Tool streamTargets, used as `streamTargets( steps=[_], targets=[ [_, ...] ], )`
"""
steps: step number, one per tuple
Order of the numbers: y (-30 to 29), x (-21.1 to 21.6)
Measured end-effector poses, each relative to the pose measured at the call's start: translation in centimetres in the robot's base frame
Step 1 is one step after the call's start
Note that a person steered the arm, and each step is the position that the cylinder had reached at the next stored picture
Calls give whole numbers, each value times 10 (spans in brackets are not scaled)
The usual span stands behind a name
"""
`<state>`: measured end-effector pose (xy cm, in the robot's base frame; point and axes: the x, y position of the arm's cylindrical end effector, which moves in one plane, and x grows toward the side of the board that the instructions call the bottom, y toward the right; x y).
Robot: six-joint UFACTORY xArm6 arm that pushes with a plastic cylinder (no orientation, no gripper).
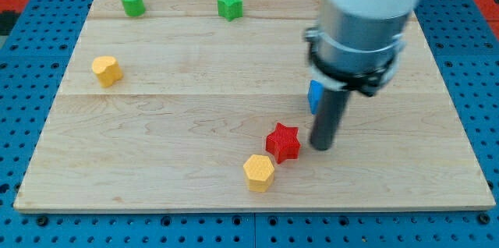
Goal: Place the red star at the bottom left of the board
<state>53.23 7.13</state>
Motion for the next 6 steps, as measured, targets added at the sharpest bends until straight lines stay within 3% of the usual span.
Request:
streamTargets(
  steps=[2, 3, 4, 5, 6],
  targets=[
    [-157, -4],
    [-207, -19],
    [-231, -42],
    [-268, -13],
    [-258, -8]
  ],
)
